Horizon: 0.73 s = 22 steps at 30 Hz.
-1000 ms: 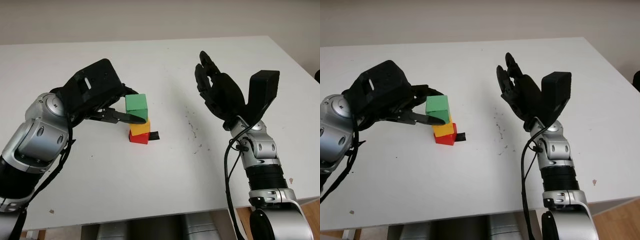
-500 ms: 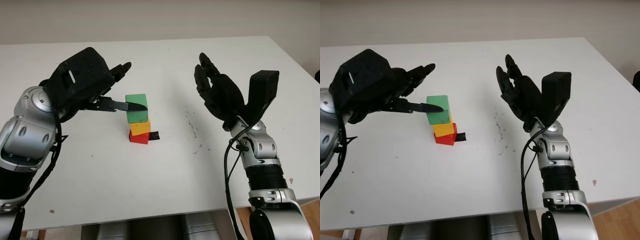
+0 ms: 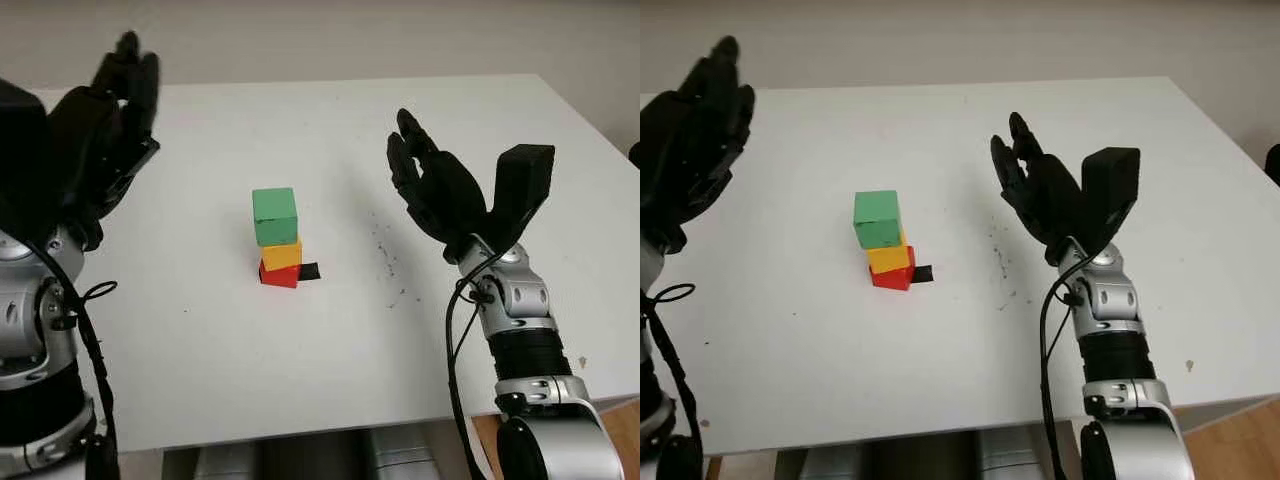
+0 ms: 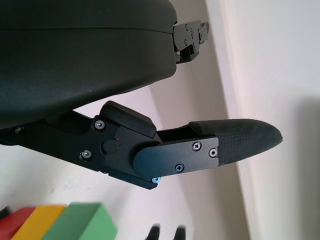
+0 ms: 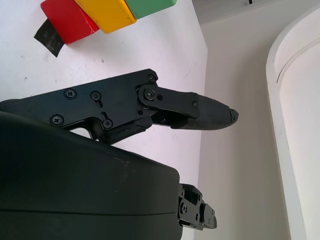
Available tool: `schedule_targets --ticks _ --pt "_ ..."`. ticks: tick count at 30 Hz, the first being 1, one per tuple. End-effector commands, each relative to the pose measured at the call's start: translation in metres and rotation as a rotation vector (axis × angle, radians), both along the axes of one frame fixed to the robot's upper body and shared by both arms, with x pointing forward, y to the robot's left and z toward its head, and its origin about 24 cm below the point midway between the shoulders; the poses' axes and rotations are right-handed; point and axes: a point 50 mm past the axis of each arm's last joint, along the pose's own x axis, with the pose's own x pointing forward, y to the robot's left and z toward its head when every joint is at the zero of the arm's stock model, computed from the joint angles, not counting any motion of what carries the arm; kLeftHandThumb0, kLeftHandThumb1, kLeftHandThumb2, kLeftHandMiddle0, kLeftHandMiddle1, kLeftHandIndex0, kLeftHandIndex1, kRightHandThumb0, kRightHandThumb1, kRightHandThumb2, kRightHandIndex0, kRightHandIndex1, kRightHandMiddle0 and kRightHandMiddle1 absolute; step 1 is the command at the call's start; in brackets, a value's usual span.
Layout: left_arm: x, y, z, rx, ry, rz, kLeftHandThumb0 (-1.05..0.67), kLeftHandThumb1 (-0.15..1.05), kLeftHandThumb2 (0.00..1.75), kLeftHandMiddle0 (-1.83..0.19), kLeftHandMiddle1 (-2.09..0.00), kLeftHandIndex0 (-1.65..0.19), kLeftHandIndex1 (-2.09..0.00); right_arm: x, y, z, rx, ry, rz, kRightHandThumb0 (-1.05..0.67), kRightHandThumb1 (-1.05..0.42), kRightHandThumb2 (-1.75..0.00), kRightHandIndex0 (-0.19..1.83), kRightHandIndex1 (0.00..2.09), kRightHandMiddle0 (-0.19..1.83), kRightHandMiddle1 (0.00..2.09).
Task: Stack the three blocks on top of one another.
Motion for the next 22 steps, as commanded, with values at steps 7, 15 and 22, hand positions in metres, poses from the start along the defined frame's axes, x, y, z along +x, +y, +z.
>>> schedule_targets --ticks 7,15,22 --pt "0.008 0.009 -0.053 0.008 -0.022 0.057 -0.87 1.05 0.73 0.19 0.00 0.19 0.00 0.007 0.003 0.005 -0.025 -0.057 -0.002 -0.71 -1.05 -0.69 -0.19 0.00 -0.19 0.00" --pt "0.015 0.005 -0.106 -0.107 0.036 0.002 -0.84 1.05 0.77 0.19 0.00 0.19 0.00 0.009 0.007 -0.004 -0.064 -0.036 0.003 -0.77 -1.05 -0.73 -0.19 0.00 -0.19 0.00" --pt "0.016 0.002 -0.109 -0.089 0.016 -0.011 -0.87 1.05 0.75 0.19 0.00 0.19 0.00 0.012 0.009 -0.007 -0.049 -0.037 -0.005 -0.78 -1.05 -0.74 -0.19 0.00 -0.19 0.00"
